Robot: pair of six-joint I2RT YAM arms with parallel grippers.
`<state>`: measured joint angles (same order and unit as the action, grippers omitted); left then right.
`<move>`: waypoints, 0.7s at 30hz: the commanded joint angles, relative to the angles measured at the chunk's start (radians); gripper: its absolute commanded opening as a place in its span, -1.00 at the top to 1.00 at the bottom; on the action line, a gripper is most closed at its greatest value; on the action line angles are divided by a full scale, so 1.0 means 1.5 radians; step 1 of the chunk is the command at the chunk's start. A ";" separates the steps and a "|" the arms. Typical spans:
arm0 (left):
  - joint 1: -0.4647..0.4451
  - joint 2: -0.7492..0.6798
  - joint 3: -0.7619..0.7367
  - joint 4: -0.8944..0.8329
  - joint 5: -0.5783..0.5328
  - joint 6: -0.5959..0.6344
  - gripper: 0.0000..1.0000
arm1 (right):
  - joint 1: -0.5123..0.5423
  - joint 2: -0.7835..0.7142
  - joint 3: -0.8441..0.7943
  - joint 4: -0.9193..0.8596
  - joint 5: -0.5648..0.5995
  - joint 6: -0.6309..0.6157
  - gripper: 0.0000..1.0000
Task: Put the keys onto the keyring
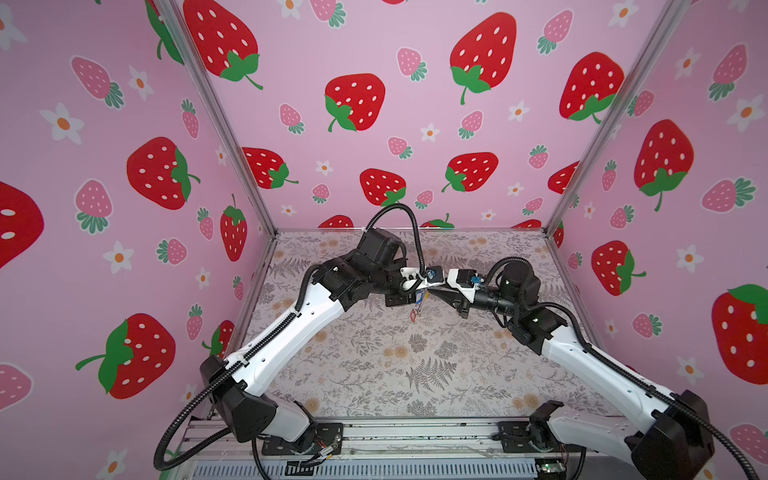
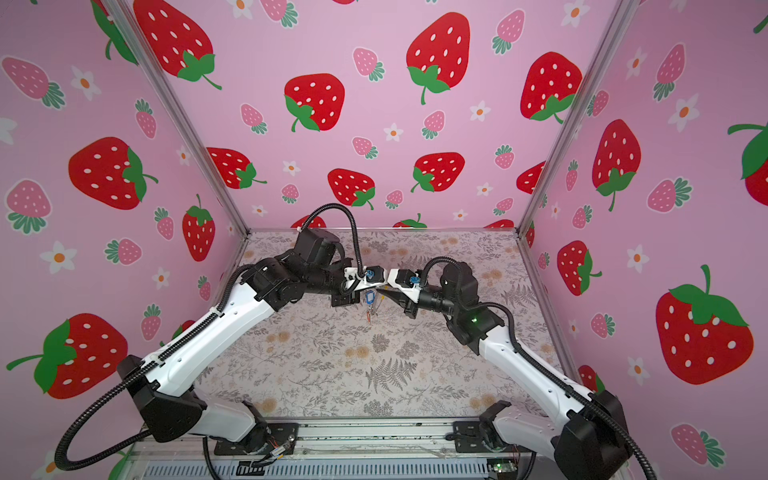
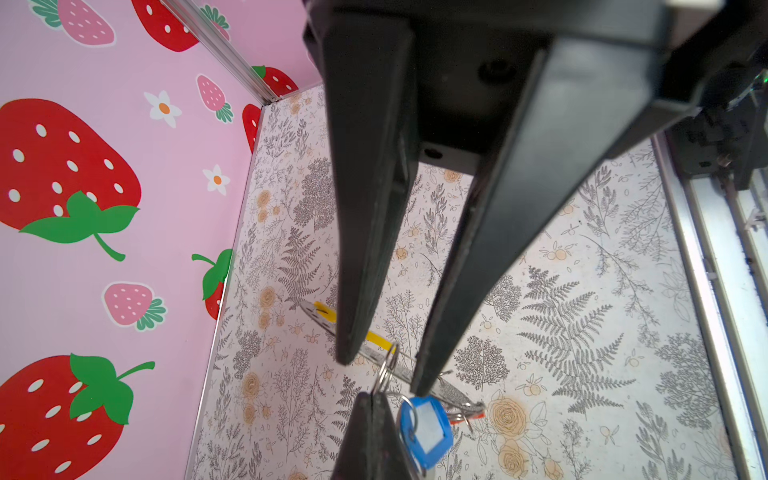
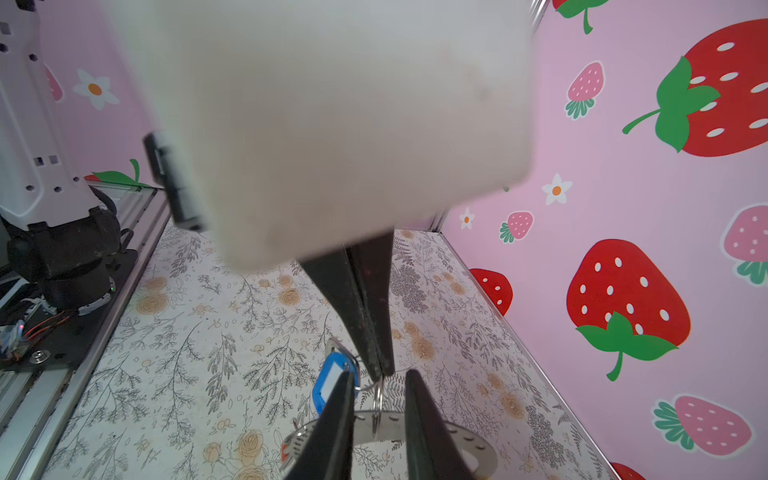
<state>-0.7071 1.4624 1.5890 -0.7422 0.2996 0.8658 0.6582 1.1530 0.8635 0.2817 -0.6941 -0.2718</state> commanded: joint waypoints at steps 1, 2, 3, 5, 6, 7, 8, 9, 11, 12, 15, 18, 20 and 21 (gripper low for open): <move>-0.003 -0.009 0.015 0.019 0.025 -0.006 1.00 | -0.002 0.017 -0.003 0.031 -0.025 0.033 0.58; -0.003 -0.012 0.014 0.021 0.027 -0.006 1.00 | -0.001 0.020 0.000 0.030 -0.024 0.035 0.60; -0.003 -0.013 0.012 0.021 0.029 -0.005 1.00 | -0.001 0.023 0.000 0.030 -0.023 0.036 0.63; -0.003 -0.016 0.009 0.022 0.029 -0.002 1.00 | -0.001 0.023 0.000 0.032 -0.017 0.035 0.67; -0.003 -0.017 0.009 0.021 0.028 -0.002 1.00 | -0.001 0.022 0.000 0.033 -0.016 0.034 0.71; -0.003 -0.017 0.007 0.021 0.027 -0.002 1.00 | -0.001 0.022 0.000 0.034 -0.013 0.034 0.75; -0.002 -0.018 0.006 0.020 0.027 -0.001 1.00 | -0.001 0.022 0.000 0.033 -0.010 0.033 0.78; -0.002 -0.019 0.005 0.021 0.027 -0.001 1.00 | -0.001 0.022 0.000 0.031 -0.005 0.032 0.81; -0.003 -0.020 0.004 0.023 0.028 -0.001 1.00 | -0.001 0.020 -0.001 0.028 -0.001 0.029 0.88; -0.003 -0.021 0.003 0.024 0.027 -0.001 1.00 | -0.001 0.020 -0.002 0.028 0.000 0.029 0.91; -0.003 -0.024 -0.005 0.035 0.033 -0.003 1.00 | -0.001 0.017 -0.004 0.037 0.001 0.031 1.00; 0.013 -0.033 -0.034 0.068 0.043 -0.022 0.63 | -0.001 0.010 -0.015 0.060 0.008 0.034 1.00; 0.033 -0.041 -0.048 0.081 0.074 -0.051 0.49 | -0.001 0.006 -0.019 0.070 0.012 0.037 1.00; 0.043 -0.046 -0.054 0.089 0.085 -0.065 0.46 | -0.001 0.004 -0.020 0.072 0.012 0.037 1.00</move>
<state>-0.6769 1.4246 1.5261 -0.6636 0.3473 0.8204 0.6563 1.1831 0.8448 0.3367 -0.6838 -0.2287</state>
